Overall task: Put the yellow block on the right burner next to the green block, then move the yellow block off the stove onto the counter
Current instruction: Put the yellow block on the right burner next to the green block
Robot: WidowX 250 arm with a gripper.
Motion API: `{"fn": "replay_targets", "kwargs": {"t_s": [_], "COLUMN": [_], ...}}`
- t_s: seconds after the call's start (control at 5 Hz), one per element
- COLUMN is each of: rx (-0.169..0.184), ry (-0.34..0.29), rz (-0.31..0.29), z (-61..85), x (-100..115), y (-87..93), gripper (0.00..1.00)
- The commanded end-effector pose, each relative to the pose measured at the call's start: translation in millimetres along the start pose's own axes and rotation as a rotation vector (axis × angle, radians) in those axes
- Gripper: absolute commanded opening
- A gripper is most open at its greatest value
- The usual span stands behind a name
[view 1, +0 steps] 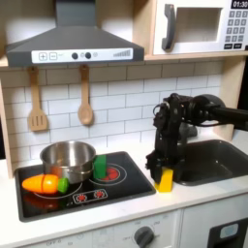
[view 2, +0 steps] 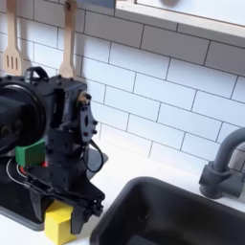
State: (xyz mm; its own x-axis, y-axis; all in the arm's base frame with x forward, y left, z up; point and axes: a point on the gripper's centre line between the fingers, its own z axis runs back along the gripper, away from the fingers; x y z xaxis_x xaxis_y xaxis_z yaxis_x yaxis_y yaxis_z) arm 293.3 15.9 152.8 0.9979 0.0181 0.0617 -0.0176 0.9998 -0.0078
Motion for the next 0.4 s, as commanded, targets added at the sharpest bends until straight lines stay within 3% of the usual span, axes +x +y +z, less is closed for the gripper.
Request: {"fn": "replay_targets", "kwargs": {"t_s": [0.0,0.2], "rx": [-0.025,-0.088], "ry": [-0.003,0.008], "rz": [-0.001,-0.008], "z": [6.1,13.6], "x": [-0.6,-2.3], "y": [0.5,-1.8], "gripper": [0.0,0.0]}}
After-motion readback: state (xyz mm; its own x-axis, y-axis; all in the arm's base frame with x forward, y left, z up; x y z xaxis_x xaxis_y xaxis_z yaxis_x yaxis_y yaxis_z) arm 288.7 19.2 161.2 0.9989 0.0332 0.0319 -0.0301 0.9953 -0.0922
